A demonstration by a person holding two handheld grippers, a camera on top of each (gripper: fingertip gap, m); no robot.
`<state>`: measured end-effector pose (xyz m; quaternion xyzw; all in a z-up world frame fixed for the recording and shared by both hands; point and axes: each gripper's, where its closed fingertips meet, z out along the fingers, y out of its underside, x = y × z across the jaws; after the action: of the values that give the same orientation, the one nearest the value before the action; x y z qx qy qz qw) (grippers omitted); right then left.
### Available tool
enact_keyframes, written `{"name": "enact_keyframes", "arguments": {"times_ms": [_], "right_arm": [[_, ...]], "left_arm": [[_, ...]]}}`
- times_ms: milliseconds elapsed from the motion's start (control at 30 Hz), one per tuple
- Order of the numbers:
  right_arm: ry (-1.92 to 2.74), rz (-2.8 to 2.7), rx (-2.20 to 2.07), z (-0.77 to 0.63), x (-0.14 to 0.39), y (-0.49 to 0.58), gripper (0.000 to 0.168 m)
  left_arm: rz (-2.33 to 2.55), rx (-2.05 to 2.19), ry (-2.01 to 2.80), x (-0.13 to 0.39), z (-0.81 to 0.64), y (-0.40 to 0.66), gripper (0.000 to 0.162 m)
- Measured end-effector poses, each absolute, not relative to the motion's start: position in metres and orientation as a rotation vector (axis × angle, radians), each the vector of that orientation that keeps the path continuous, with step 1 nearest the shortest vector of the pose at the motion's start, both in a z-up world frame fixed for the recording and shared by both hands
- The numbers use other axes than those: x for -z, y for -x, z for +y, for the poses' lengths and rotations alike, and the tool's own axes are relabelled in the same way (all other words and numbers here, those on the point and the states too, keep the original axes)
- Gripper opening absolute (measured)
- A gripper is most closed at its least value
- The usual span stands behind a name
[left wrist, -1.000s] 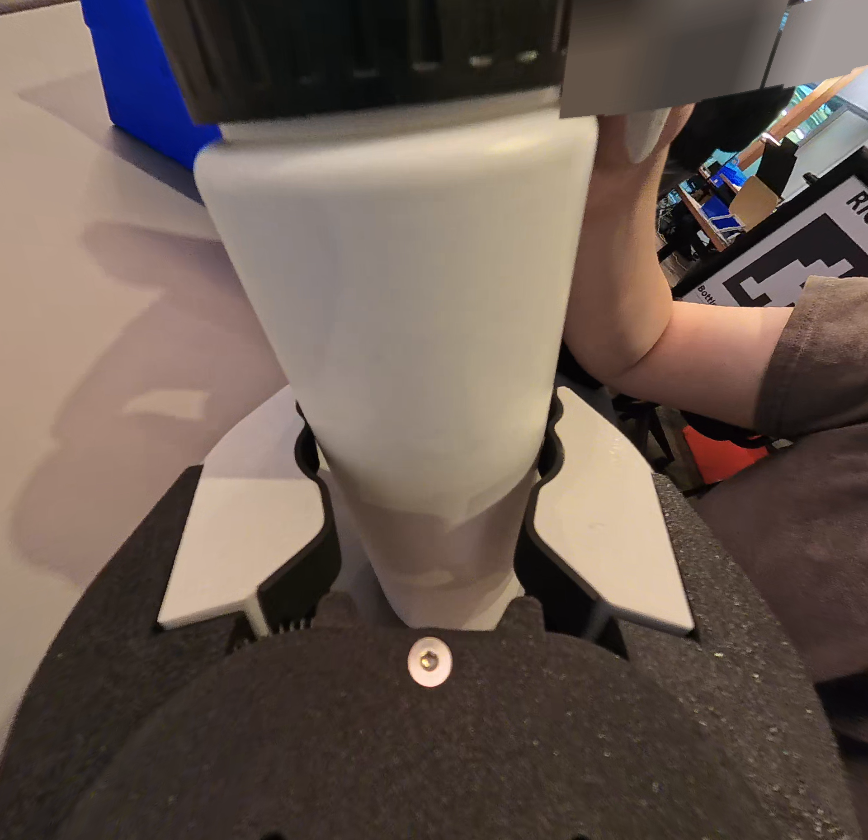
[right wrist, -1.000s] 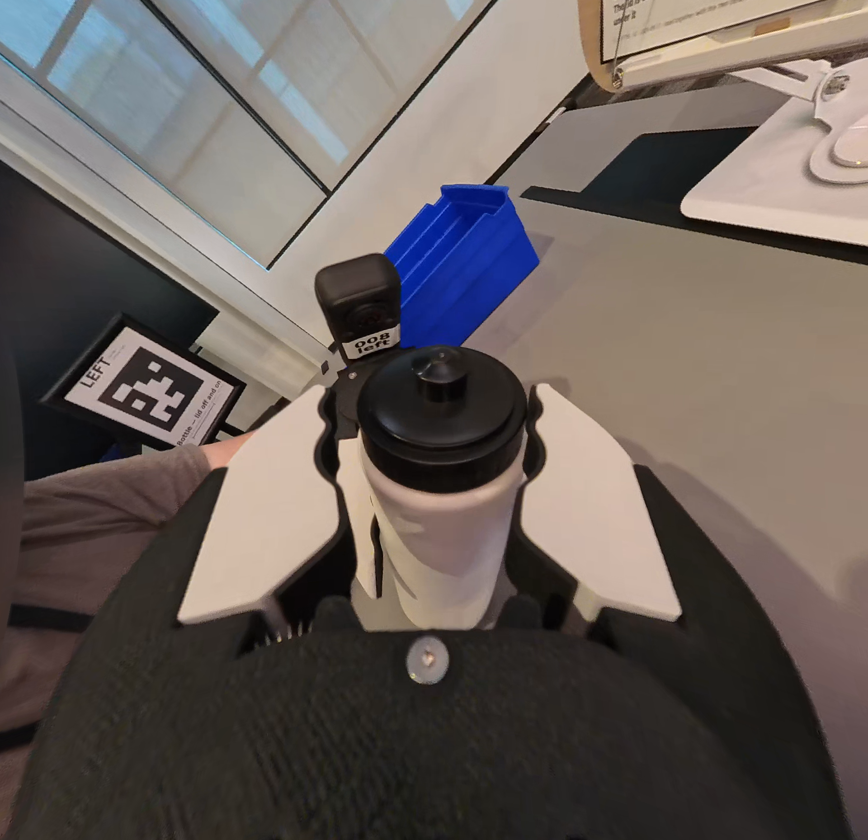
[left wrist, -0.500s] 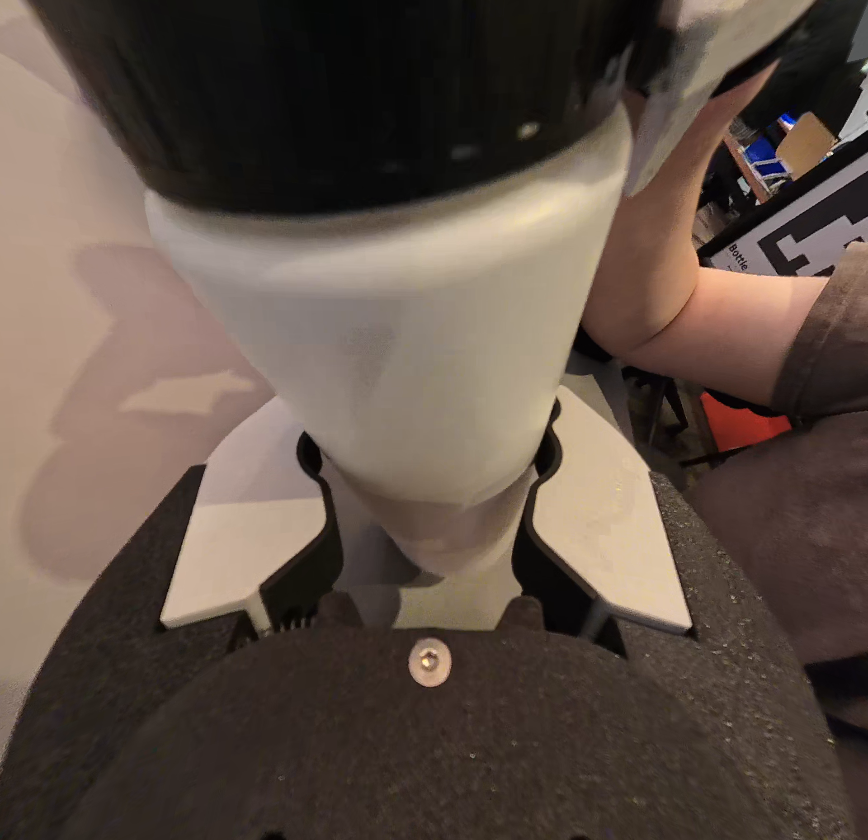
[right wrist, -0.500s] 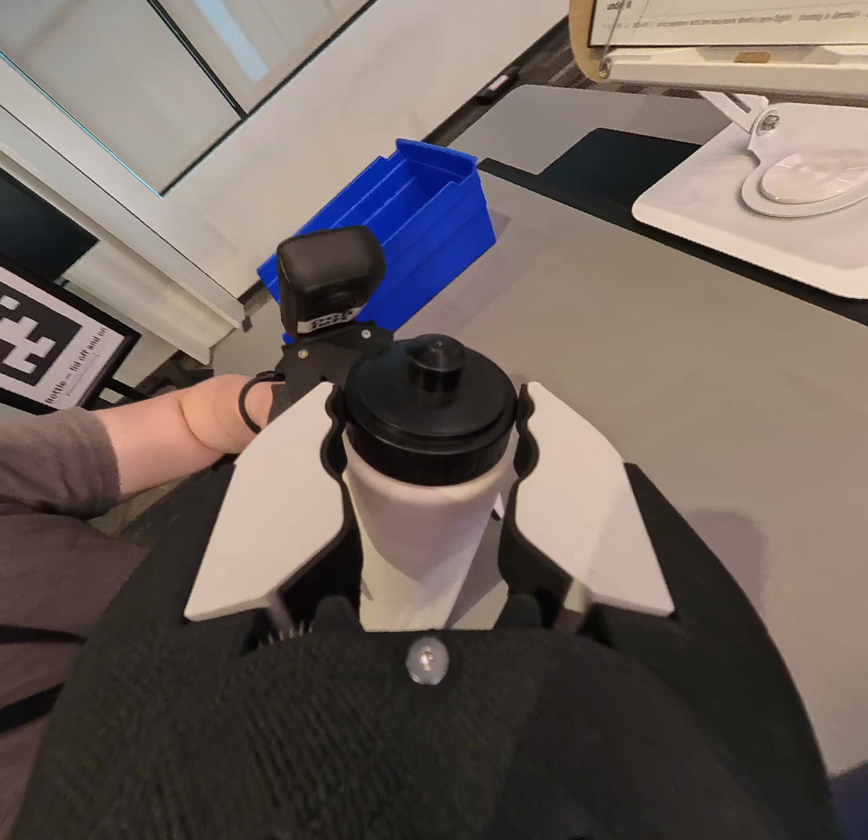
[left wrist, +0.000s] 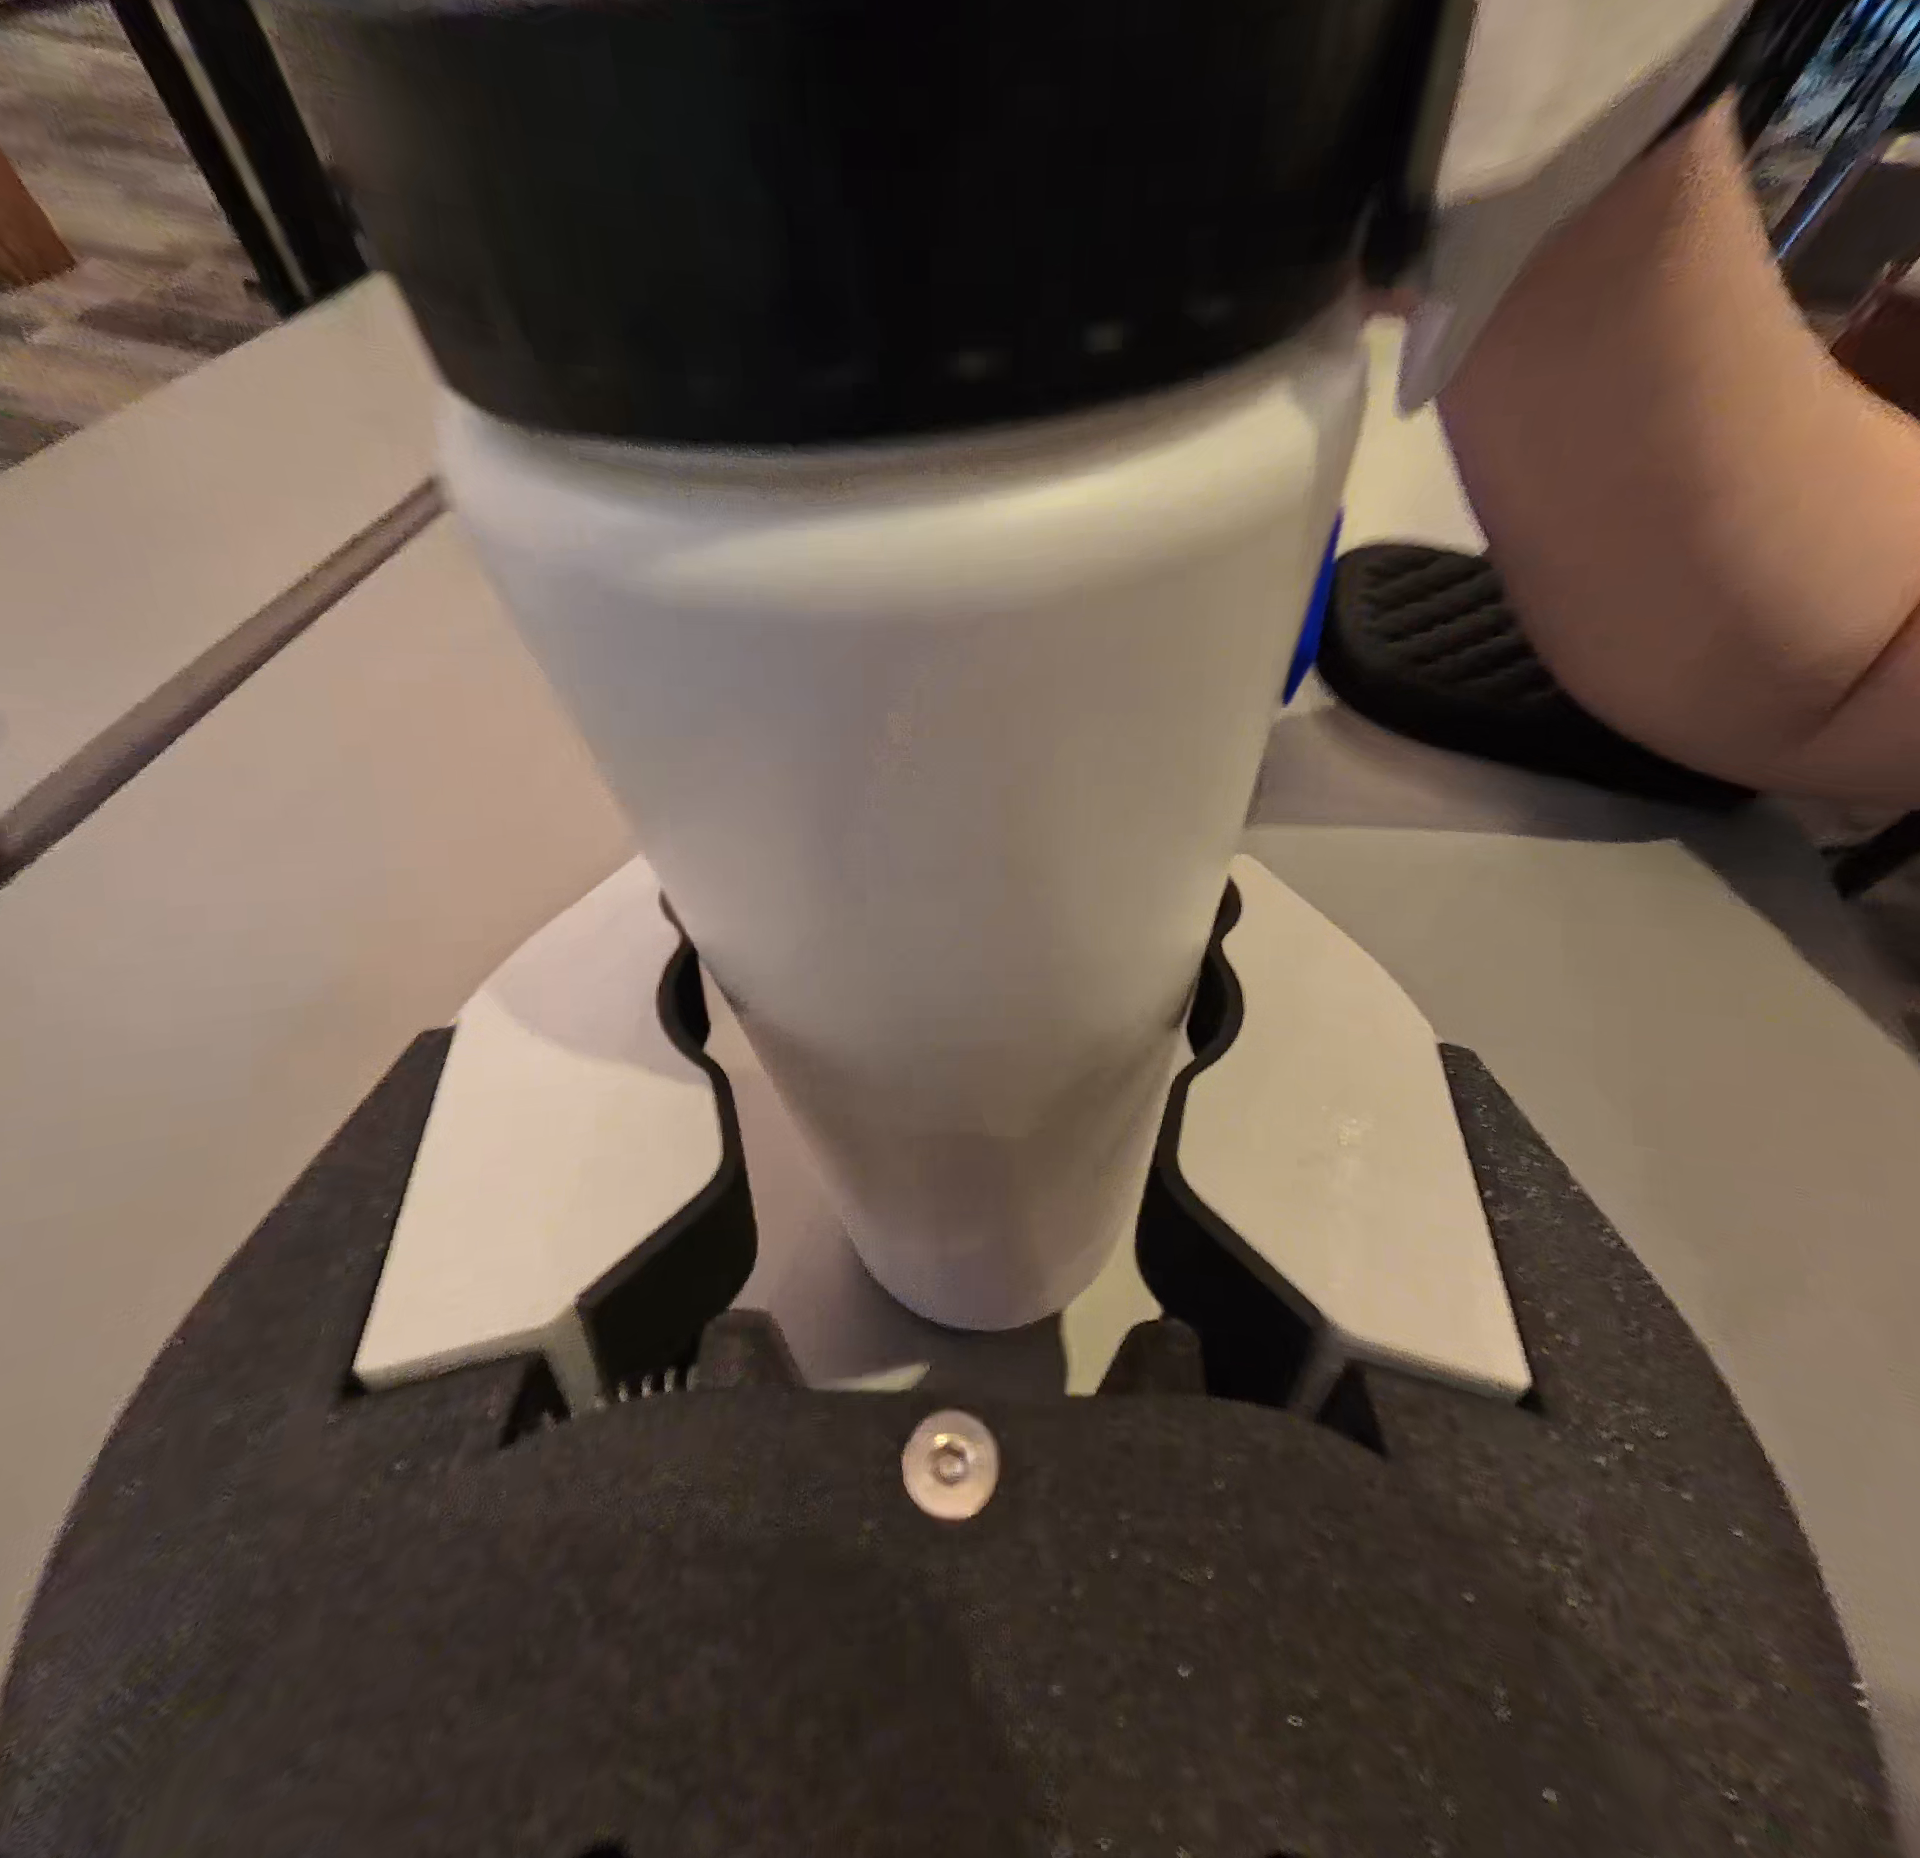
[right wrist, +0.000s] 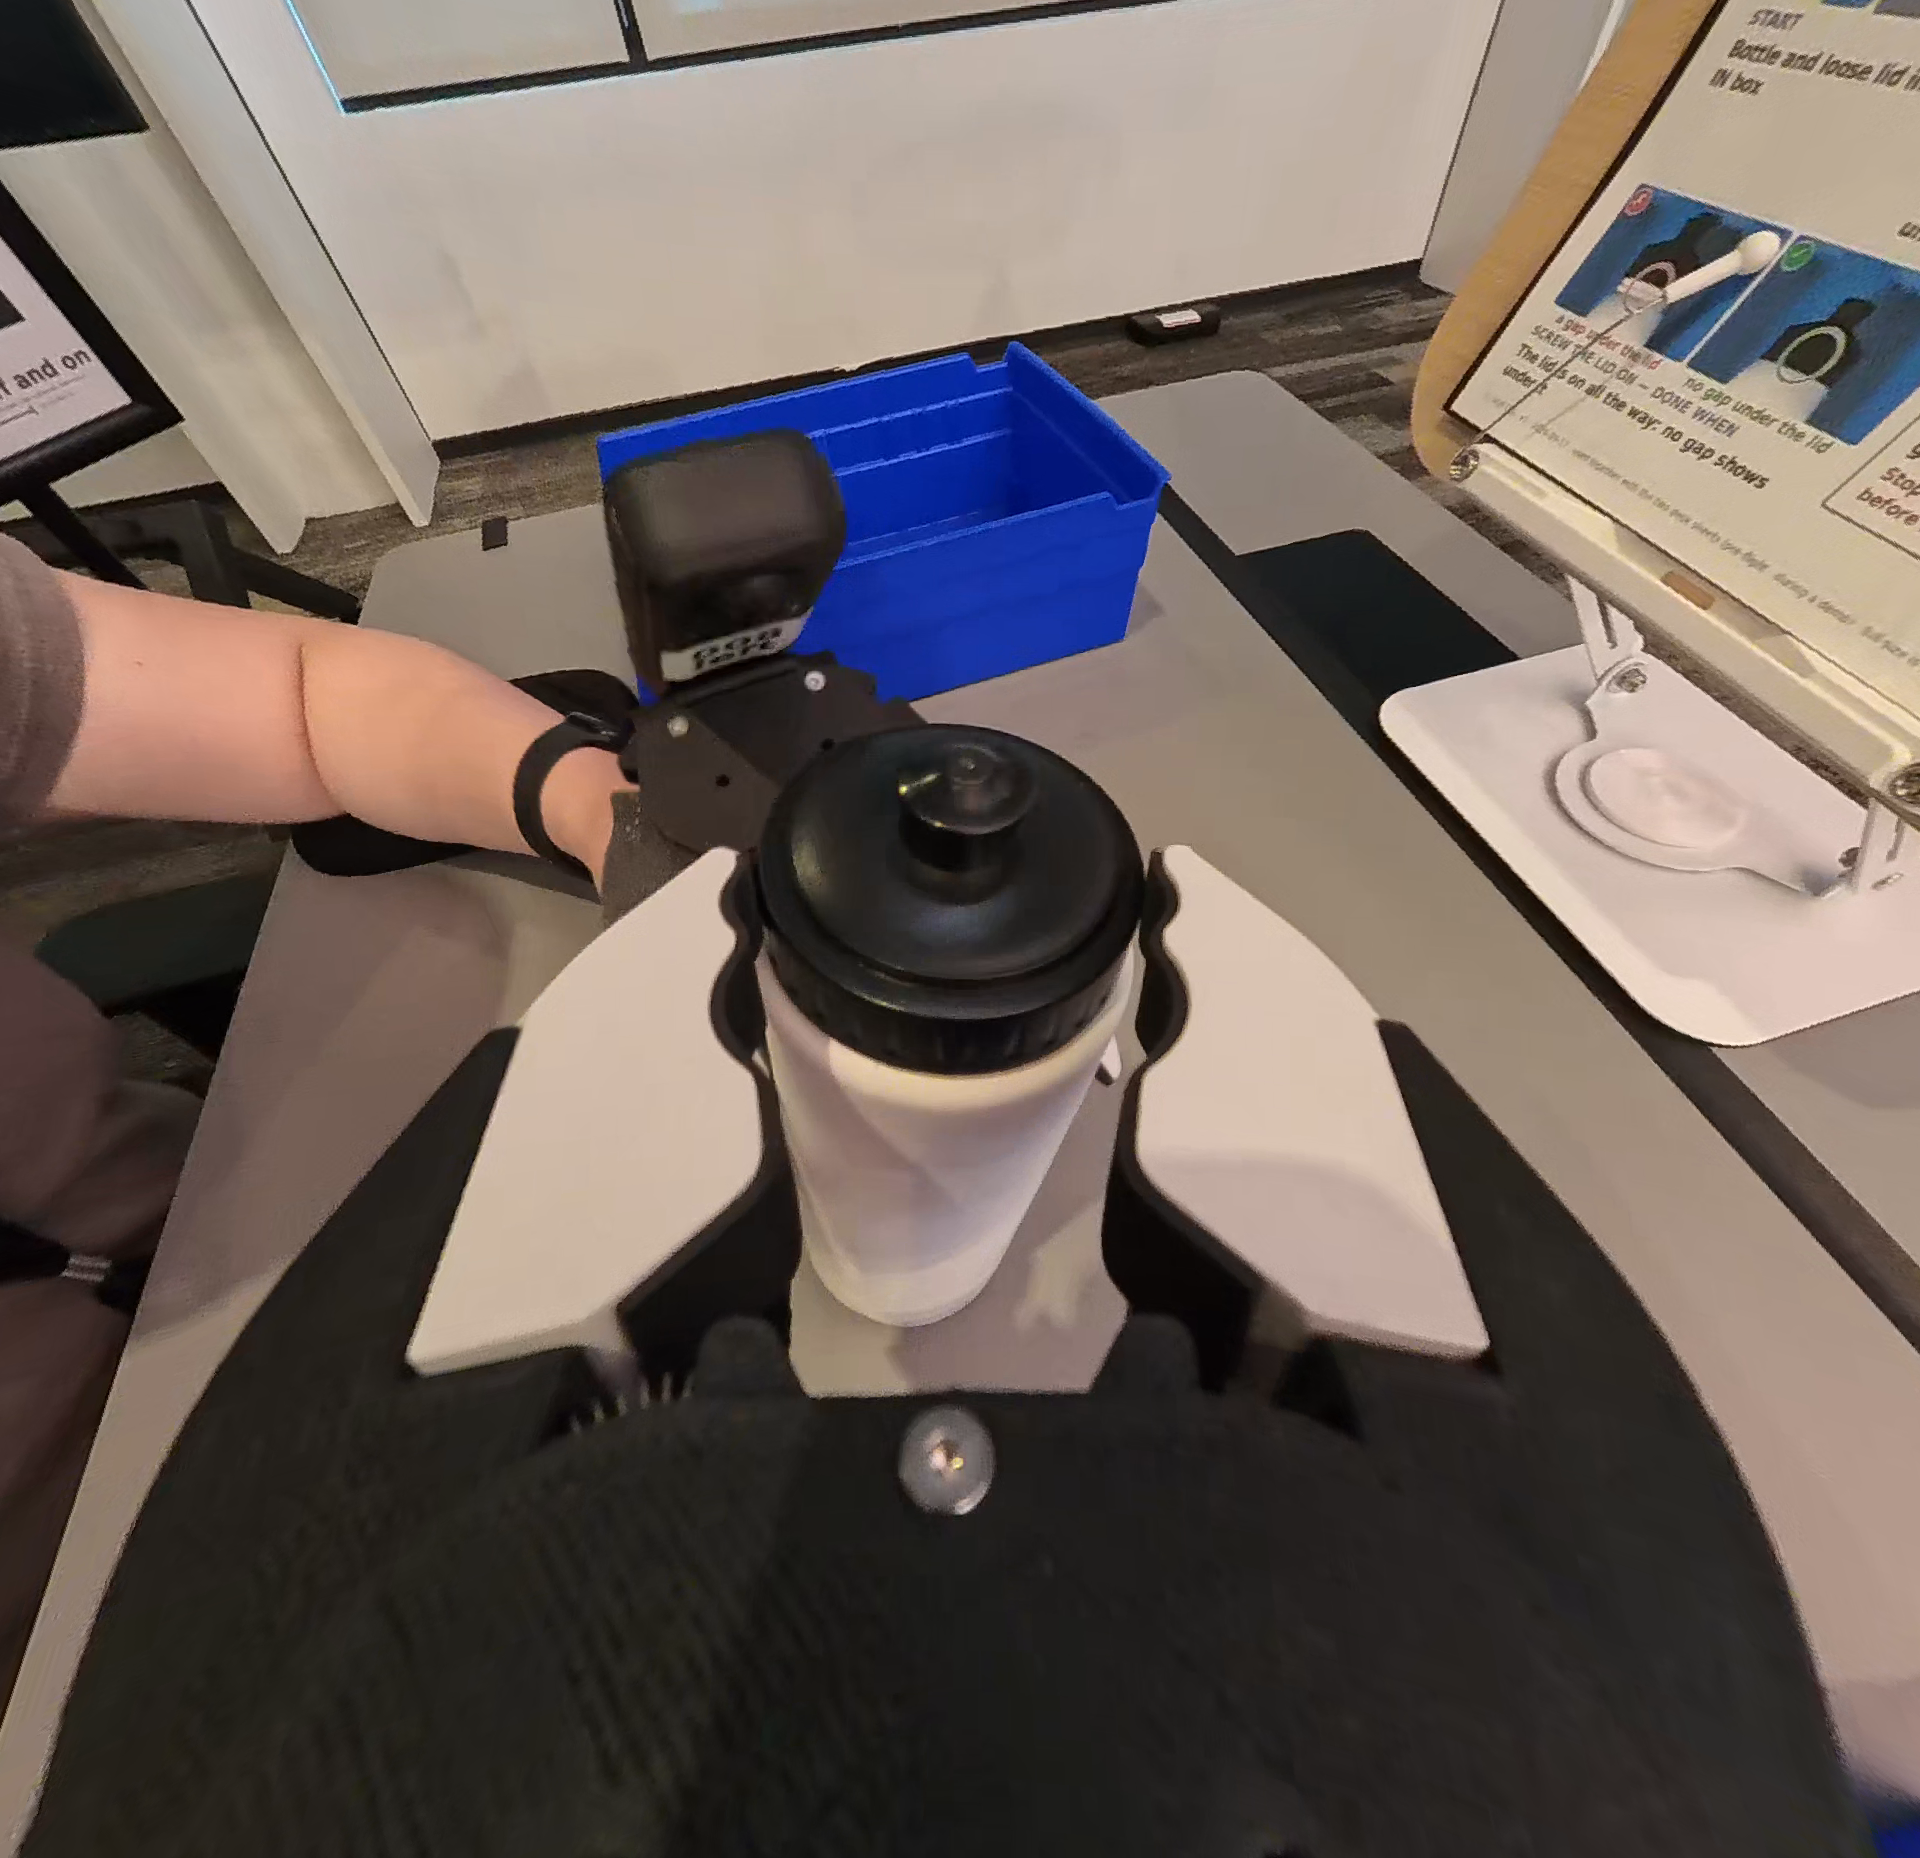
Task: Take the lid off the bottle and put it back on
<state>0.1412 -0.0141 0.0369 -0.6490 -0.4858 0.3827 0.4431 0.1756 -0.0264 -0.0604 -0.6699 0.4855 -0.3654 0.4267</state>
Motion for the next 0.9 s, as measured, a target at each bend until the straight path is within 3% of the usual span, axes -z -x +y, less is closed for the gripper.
{"name": "enact_keyframes", "arguments": {"times_ms": [167, 900], "right_arm": [[1.570, -1.273, -0.925, -0.021, -0.036, -0.140, 0.072], [1.563, -1.413, -0.919, -0.041, -0.027, -0.137, 0.074]], "left_arm": [[1.068, 1.065, 1.532, 0.018, -0.026, -0.172, 0.089], [1.174, 0.936, 1.533, 0.029, -0.039, -0.179, 0.091]]}}
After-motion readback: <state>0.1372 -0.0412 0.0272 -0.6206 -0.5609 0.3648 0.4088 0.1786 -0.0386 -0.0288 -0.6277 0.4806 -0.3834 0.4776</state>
